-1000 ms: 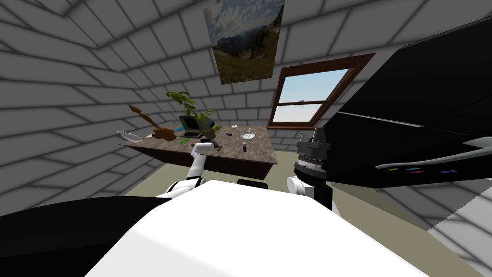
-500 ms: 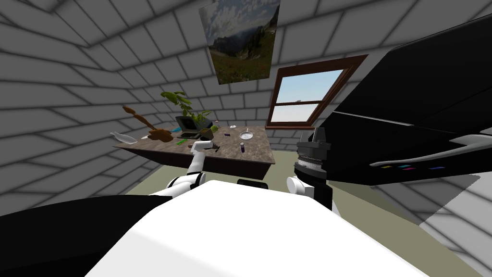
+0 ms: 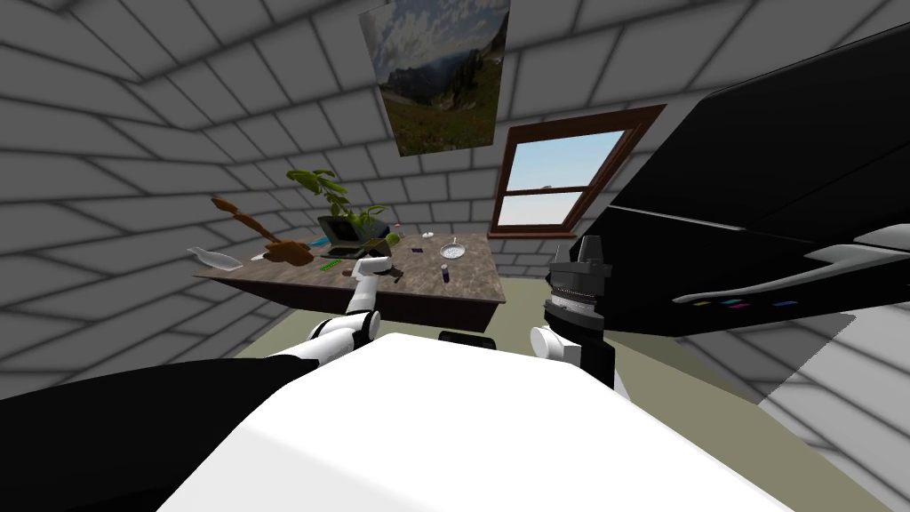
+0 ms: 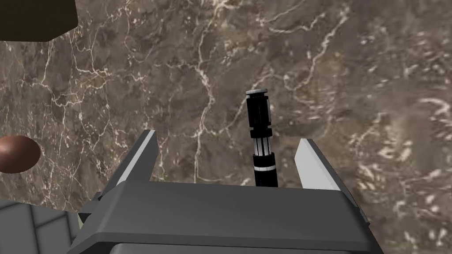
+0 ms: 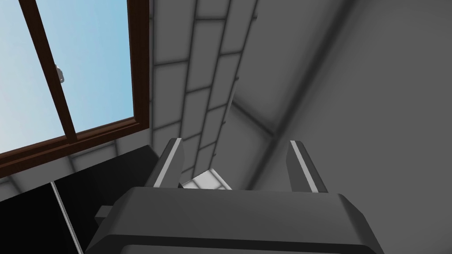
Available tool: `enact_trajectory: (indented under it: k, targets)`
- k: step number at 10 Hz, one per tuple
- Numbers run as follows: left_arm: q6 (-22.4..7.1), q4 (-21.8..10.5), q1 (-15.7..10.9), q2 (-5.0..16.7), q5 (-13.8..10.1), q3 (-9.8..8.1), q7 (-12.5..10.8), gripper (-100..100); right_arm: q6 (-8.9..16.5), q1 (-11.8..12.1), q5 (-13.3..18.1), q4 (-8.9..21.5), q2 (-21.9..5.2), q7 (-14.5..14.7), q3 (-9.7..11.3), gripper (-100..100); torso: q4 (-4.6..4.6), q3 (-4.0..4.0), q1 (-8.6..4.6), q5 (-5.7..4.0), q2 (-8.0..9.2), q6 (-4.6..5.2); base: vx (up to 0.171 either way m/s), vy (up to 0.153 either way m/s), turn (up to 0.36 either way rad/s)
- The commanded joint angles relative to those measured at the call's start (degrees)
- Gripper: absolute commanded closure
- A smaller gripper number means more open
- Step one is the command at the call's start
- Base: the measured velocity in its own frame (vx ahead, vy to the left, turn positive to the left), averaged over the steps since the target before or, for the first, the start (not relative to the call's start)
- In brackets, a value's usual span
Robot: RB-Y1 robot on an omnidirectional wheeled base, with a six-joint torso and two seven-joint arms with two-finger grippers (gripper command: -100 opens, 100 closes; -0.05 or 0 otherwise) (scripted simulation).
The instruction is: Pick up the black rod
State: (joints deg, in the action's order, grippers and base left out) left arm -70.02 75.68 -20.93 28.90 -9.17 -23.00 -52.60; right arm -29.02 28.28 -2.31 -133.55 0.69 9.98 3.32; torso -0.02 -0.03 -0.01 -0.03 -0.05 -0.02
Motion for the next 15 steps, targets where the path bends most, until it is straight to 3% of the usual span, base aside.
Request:
enact_trajectory:
  k: [1,2,3,8,11,12,13,14,15]
  targets:
    - [-1.75,-1.90,-0.76,0.27,0.08,-0.24,-1.35,-100,0.00,0.00,0.00,0.00,0.00,0.00,0.00,0,0.00,0.00,0.00,0.00,0.00,0.00,0.013,-0.010,-0.021]
    - [-3.58,-4.11,-2.01,0.91,0.05,-0.68,-2.98,-100,0.00,0.00,0.00,0.00,0.00,0.00,0.00,0,0.00,0.00,0.03,0.01,0.01,-0.02,0.013,-0.009,-0.040]
    - [-3.58,-4.24,-2.01,0.91,0.05,-0.68,-2.98,-100,0.00,0.00,0.00,0.00,0.00,0.00,0.00,0,0.00,0.01,0.04,0.01,0.01,-0.01,0.008,-0.004,-0.021]
    - [-10.58,-13.52,-6.76,3.94,-0.04,-2.33,-9.42,-100,0.00,0.00,0.00,0.00,0.00,0.00,0.00,0,0.00,0.00,0.06,0.02,0.00,-0.02,0.014,-0.003,-0.055]
    - [-13.29,-17.18,-8.38,5.27,-0.07,-2.92,-11.91,-100,0.00,0.00,0.00,0.00,0.00,0.00,0.00,0,0.00,0.01,0.07,0.02,0.02,-0.03,0.013,-0.001,-0.040]
    - [-12.59,-16.44,-8.11,5.06,-0.09,-2.80,-11.21,-100,0.00,0.00,0.00,0.00,0.00,0.00,0.00,0,0.00,0.01,0.07,0.02,0.03,-0.03,0.005,0.001,-0.006]
    - [-12.85,-16.55,-8.17,5.10,-0.09,-2.82,-11.42,0,0.00,0.00,0.00,0.00,0.00,0.00,0.00,0,0.00,0.02,0.07,0.03,0.05,-0.03,0.000,0.000,0.000]
    - [-10.93,-17.52,-7.52,4.46,0.01,-2.86,-10.98,-100,0.00,0.00,0.00,0.00,0.00,0.00,0.00,0,0.01,0.04,0.07,0.02,0.07,-0.03,0.039,0.008,0.035]
    - [-10.18,-17.91,-7.27,4.21,0.05,-2.88,-10.82,-100,0.00,0.01,0.00,0.00,0.00,0.00,-0.01,0,-0.01,-0.02,0.10,0.04,-0.03,-0.04,0.056,0.010,0.043]
